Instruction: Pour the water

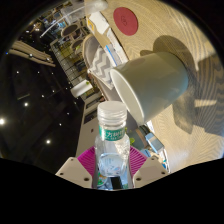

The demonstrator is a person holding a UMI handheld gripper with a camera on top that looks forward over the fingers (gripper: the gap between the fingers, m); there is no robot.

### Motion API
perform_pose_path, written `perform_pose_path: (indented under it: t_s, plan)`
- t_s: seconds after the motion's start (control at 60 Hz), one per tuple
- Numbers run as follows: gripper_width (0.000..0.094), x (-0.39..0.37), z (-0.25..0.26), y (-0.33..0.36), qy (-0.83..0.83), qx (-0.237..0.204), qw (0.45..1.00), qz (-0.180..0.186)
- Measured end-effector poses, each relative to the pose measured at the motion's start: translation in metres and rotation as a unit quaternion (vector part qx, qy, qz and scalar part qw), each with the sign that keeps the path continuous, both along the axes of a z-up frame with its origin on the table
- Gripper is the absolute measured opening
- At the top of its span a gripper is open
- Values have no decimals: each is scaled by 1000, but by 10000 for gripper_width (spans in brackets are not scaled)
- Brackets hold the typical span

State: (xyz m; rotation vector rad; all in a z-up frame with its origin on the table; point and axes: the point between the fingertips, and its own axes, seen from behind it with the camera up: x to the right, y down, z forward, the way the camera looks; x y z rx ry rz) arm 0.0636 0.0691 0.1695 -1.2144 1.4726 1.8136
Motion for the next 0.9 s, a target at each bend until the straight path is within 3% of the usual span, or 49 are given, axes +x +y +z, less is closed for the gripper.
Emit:
perform_pose_path:
  t_s: [0.1, 0.233, 0.333, 0.5, 0.583, 0.683, 0.9]
  plan:
    - [403, -4, 3, -1, -52, -2, 998, 19]
    - [402, 14, 11, -9, -274, 15, 960, 54]
    - [404, 56, 24, -3, -474, 36, 878, 54]
    - [405, 135, 34, 11, -718, 42, 694, 31]
    - [406, 179, 18, 17, -787, 24, 616, 29]
    - [406, 220, -12, 18, -829, -1, 559, 33]
    - [408, 259, -94, 18, -843, -31, 533, 71]
